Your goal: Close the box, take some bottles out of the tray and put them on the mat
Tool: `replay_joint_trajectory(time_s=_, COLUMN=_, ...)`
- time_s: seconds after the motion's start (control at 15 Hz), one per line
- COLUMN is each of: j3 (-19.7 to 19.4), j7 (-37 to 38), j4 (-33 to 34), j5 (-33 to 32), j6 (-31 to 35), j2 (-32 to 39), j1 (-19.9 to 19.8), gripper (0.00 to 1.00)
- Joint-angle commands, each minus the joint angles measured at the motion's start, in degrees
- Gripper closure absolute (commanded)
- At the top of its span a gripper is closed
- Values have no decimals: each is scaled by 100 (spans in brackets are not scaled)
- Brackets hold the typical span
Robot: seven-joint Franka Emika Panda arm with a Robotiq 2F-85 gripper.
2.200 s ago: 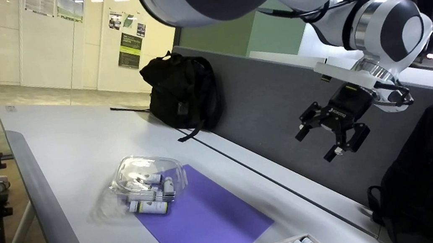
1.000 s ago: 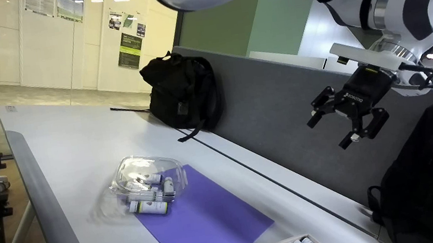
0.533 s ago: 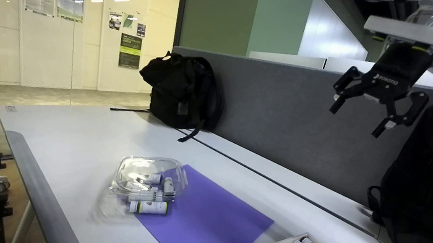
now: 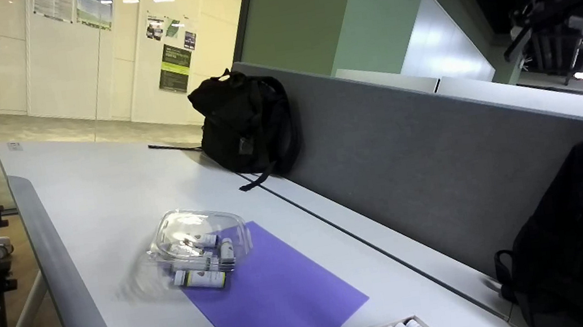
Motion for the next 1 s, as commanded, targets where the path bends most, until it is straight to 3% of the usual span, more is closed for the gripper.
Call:
replay_joint_trajectory(time_s=0.0, j3=302, j7=-269, j4=1, j5=367, j6=-323, j2=-452, j1=-237, gripper=0)
replay_joint_trajectory(time_s=0.33, j3=858, j7=-530, j4=-134, j5=1241, j6=-1164, j2=-532, j1=-582, gripper=0)
replay_joint_trajectory(time_s=0.6, j3=848, j7=-799, j4=129, j5=1174, j6=-1838, j2=-257, j1=-452, gripper=0)
replay_joint_trajectory(time_s=0.93, j3=675, j7=-878, j4=51, j5=931, j6=-1080, j2=-143, j1=-213, gripper=0)
